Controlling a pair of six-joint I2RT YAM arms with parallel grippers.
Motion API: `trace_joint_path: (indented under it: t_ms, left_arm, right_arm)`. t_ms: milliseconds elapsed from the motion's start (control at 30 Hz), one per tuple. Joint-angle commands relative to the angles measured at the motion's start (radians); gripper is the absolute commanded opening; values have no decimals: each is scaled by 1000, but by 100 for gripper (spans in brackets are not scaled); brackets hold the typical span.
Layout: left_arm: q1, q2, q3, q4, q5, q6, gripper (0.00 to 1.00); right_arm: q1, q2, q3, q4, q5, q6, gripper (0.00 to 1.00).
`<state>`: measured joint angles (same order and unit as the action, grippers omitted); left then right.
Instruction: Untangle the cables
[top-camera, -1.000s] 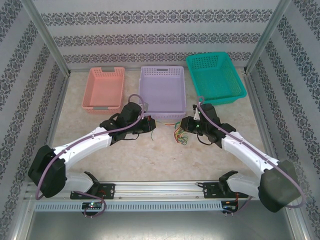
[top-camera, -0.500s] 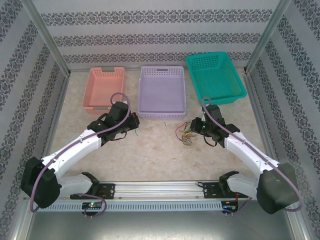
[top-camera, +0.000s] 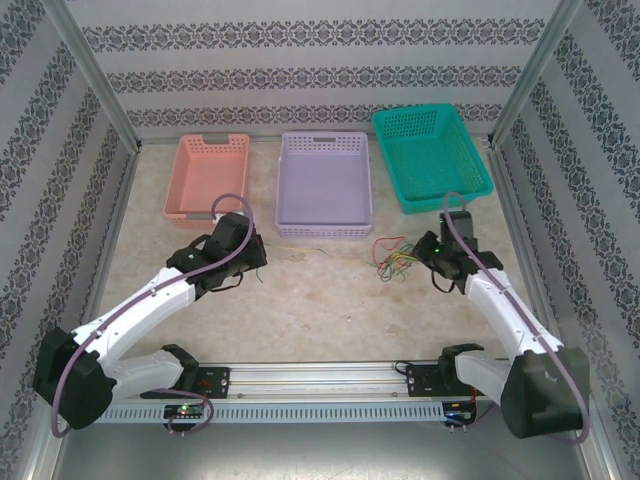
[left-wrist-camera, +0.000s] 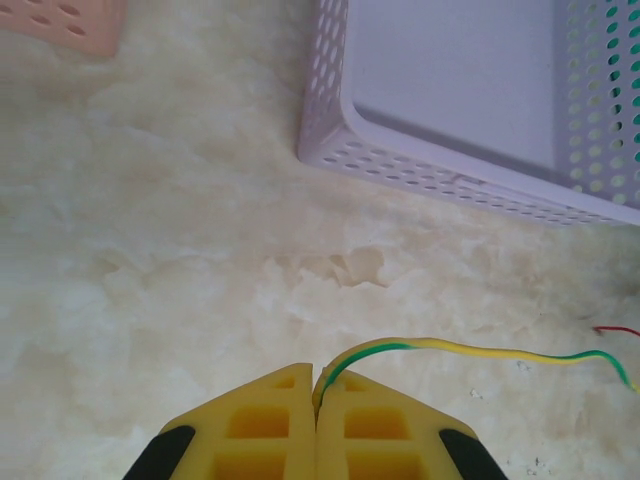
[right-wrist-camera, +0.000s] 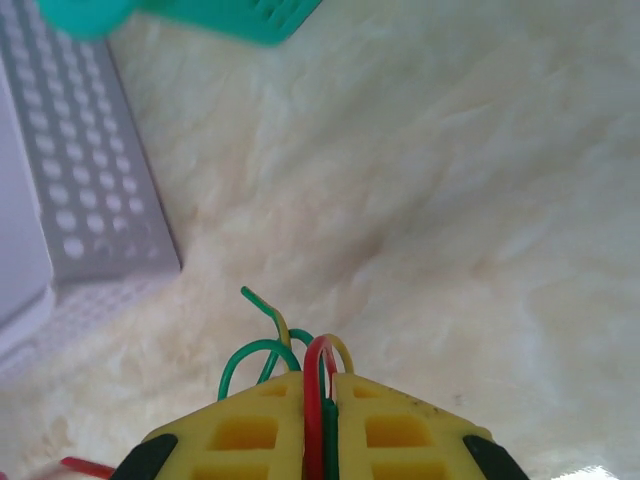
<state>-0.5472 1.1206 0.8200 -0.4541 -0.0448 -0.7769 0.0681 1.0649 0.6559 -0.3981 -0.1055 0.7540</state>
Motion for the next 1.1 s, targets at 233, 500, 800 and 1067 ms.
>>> trace_joint_path:
  t_ms: [233, 500, 800, 1067]
  left_arm:
    - [52, -44, -30, -106, -145, 28, 0]
    - [97, -130, -27, -208, -246, 31, 0]
    - [93, -4, -76, 66, 154, 83, 0]
    - [32, 58, -39, 137, 238, 38, 0]
  right_arm:
    - [-174, 44, 3, -36, -83, 19, 0]
    - [-351, 14, -30, -22, -182, 22, 0]
    - [-205, 66, -62, 75, -225, 97, 0]
    - [-147, 100, -104, 132, -238, 140, 15]
